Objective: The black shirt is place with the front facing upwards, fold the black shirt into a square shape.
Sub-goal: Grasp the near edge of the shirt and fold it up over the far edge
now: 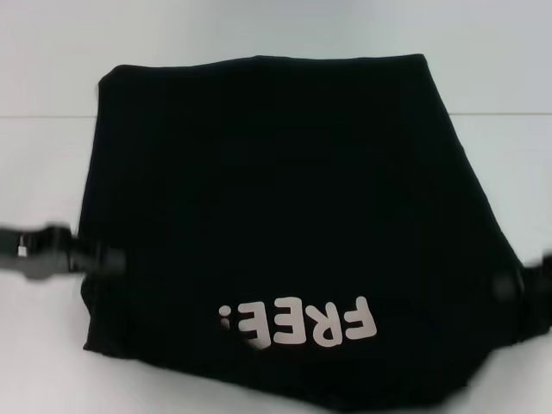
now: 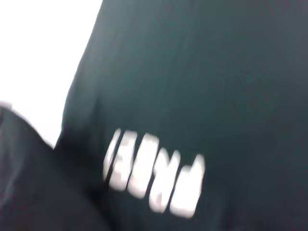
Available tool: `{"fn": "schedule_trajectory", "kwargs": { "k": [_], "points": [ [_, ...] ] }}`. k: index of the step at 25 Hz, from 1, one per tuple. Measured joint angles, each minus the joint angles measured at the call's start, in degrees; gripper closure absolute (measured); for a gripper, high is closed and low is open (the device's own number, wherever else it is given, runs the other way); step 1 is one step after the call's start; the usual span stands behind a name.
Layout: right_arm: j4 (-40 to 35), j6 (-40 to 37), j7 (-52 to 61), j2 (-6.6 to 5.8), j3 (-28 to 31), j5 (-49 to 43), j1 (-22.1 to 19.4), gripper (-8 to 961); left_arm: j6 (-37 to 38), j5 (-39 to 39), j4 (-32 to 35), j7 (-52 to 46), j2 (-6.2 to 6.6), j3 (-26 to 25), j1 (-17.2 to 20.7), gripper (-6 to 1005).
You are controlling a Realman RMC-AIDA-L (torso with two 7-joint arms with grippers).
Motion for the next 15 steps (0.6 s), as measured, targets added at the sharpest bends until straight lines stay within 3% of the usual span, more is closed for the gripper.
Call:
{"fn": "schedule_trajectory", "kwargs": {
  "k": [4, 8, 15],
  "points": [
    [-2.42, 9.42, 4.43, -0.05, 0.2, 4.2, 1.02, 857, -11.92, -0.96, -0.48, -2.06, 0.08, -3.63, -0.75, 978],
    [-1.53, 19.05, 5.84, 0.51, 0.24, 6.51, 2.24, 858, -21.19, -3.78, -2.77, -1.94, -0.89, -4.58, -0.44, 978],
    [4.44, 32.18, 4.14, 1.56, -0.68, 11.24, 3.11, 858, -33.55, -5.82, -4.26, 0.17, -4.55, -4.47, -1.01, 978]
  ]
}}
